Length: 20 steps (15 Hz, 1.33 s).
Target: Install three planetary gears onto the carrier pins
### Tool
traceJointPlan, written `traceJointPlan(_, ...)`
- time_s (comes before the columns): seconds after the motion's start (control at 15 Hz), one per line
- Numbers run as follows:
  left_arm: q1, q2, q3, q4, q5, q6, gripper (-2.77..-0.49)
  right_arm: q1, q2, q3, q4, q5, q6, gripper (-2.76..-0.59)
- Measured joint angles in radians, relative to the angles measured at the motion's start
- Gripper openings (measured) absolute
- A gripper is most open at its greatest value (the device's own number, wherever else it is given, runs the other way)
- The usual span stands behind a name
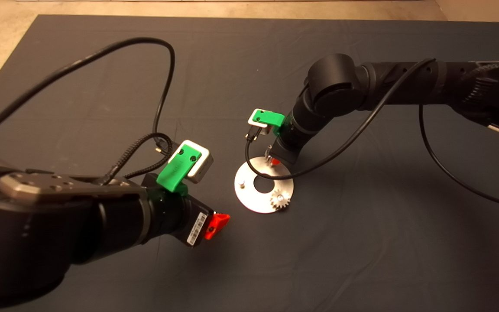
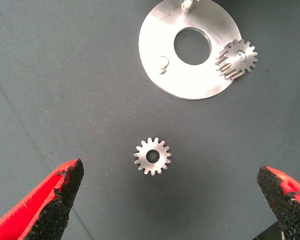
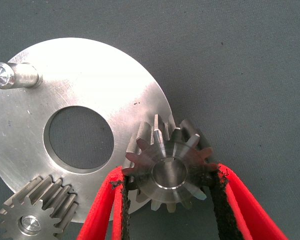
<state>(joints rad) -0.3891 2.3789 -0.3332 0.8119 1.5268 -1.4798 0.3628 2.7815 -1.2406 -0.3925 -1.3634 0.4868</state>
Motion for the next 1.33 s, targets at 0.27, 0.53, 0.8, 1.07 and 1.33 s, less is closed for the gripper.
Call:
traceJointPlan(0.27, -0.003, -0.002, 0.000, 0.000, 0.000, 0.000, -0.75, 0.000, 0.000, 0.016, -0.002, -0.013, 0.000, -2.48)
traceJointPlan(0.53, -0.009, -0.008, 0.000, 0.000, 0.000, 0.001, -0.75, 0.000, 0.000, 0.030, -0.002, -0.013, 0.000, -2.48)
traceJointPlan(0.8, -0.014, -0.009, 0.000, 0.000, 0.000, 0.004, -0.75, 0.000, 0.000, 0.030, -0.002, -0.014, 0.000, -2.48)
traceJointPlan(1.07, -0.014, -0.014, 0.000, 0.000, 0.000, 0.008, -0.75, 0.000, 0.000, 0.030, -0.002, -0.015, 0.000, -2.48)
traceJointPlan(1.33, -0.014, -0.014, 0.000, 0.000, 0.000, 0.011, -0.75, -0.001, 0.000, 0.030, -0.003, -0.015, -0.003, -2.48)
